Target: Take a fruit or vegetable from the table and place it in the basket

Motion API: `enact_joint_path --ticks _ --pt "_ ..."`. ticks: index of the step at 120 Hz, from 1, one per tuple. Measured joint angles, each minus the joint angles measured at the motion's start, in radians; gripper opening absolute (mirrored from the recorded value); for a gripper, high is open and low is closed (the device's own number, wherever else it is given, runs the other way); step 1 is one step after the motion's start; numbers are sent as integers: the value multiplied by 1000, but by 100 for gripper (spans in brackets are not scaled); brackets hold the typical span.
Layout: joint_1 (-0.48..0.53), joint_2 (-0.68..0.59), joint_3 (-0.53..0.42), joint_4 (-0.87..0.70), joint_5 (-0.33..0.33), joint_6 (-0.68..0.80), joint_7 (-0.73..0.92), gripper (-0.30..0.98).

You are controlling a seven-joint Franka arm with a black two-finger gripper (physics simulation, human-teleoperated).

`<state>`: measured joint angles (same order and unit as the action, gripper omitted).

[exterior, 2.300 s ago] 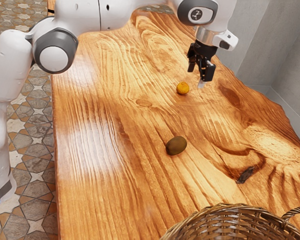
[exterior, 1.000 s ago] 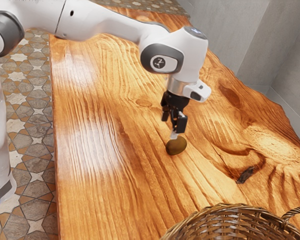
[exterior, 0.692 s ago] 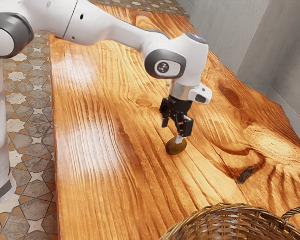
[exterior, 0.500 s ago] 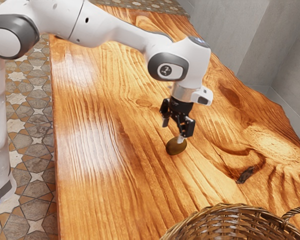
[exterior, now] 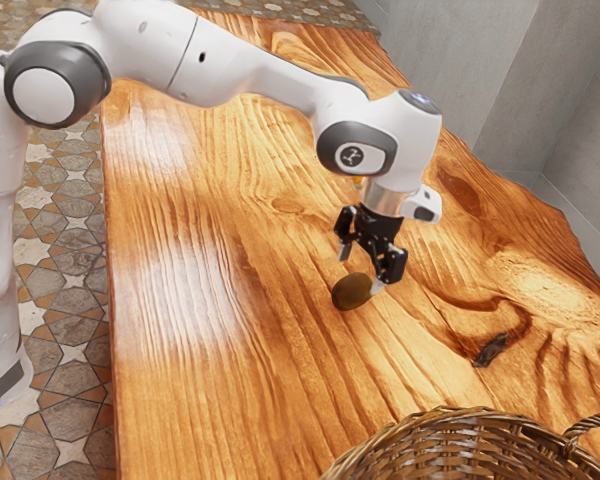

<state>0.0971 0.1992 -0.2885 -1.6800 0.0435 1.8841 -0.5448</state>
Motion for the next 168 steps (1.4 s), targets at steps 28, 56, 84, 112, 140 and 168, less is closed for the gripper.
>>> enact_joint_path --ticks 28,56,84,112,140,168 --pt "0 64 0 42 22 -13 -11 69" --pt "1 92 3 41 23 -17 -13 69" --pt "2 103 5 37 23 -19 -16 69" --pt "3 118 26 38 37 -29 -18 69" --pt "3 143 26 39 42 -31 -18 69" --pt "2 155 26 40 43 -31 -19 42"
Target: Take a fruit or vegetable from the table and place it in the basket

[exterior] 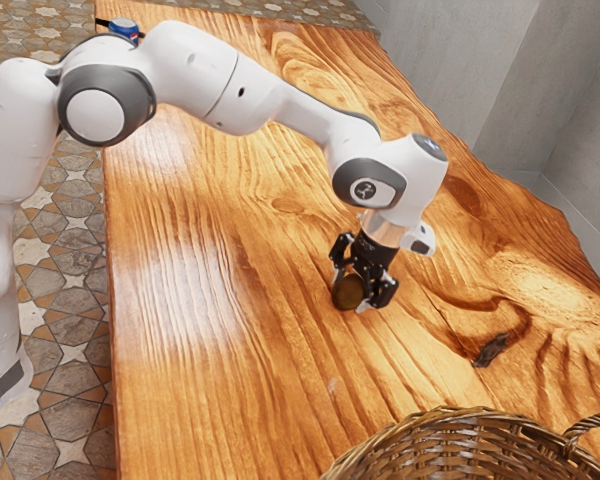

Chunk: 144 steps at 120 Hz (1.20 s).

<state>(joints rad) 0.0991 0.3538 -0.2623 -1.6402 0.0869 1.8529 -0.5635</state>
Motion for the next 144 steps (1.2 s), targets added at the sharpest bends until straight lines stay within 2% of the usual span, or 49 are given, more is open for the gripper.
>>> enact_joint_path --ticks 7,16,54,93,114,144 --pt "0 0 0 0 0 0 0 32" --pt "-1 -1 -1 2 3 0 -1 27" --pt "-2 -5 -22 110 14 -59 -5 26" --pt "-2 -9 -70 303 53 -186 -2 24" --pt "-4 -10 -146 388 82 -233 5 24" --pt "-155 -15 -165 431 113 -249 13 25"
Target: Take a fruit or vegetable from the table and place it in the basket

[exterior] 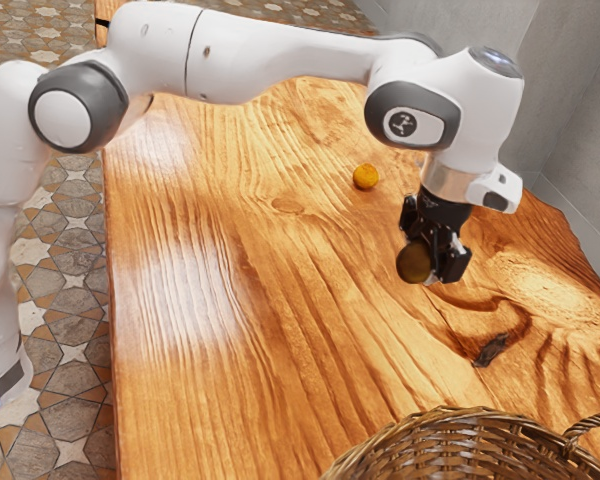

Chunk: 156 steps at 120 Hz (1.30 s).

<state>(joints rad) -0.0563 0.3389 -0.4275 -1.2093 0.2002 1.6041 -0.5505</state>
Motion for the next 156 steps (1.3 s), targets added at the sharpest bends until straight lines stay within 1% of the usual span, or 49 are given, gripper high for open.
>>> enact_joint_path --ticks 24,45,58,64,72,88,93,120,156 --pt "-93 -25 -2 45 4 -3 4 25" --pt "-207 -36 4 85 13 1 6 26" --pt "-342 -34 100 100 18 35 7 25" --pt "-383 -32 122 116 19 57 7 25" --pt "-402 -28 131 127 19 93 8 24" --pt "-407 -1 128 130 15 192 9 26" --pt "-407 21 121 141 15 223 9 26" --pt "-468 224 111 372 25 312 16 26" --pt "-500 398 111 487 28 373 38 26"
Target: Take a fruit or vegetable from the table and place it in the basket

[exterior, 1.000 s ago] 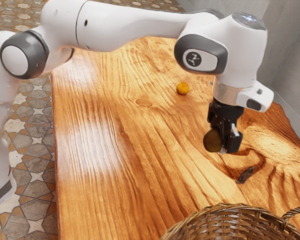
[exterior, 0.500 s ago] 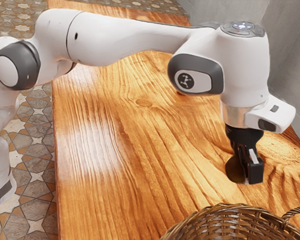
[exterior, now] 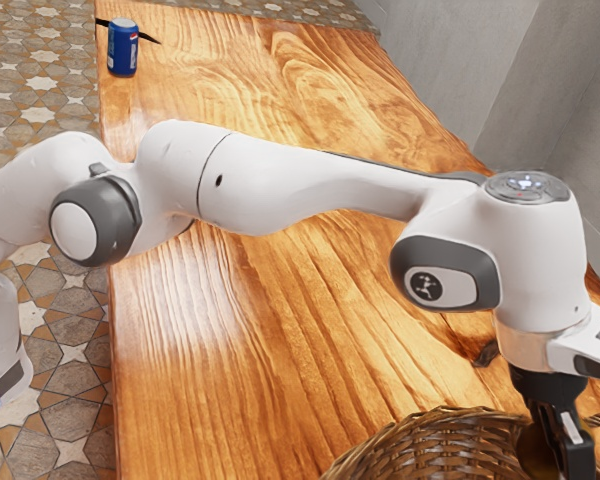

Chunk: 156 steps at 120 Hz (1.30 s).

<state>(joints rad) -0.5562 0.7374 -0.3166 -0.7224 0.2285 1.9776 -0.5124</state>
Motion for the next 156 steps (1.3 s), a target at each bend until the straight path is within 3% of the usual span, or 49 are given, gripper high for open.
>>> enact_joint_path --ticks 27,86,104,126,145,152,156 --pt "-14 69 -1 33 0 42 21 25" --pt "-70 84 -2 32 0 116 59 26" --pt "-72 84 -2 30 -5 128 73 53" --pt "-74 79 -2 30 -8 131 87 64" --pt "-57 -71 9 23 -10 -12 96 67" --pt "-5 -141 12 8 -14 -113 100 68" --pt "44 -212 13 -74 -17 -163 102 68"
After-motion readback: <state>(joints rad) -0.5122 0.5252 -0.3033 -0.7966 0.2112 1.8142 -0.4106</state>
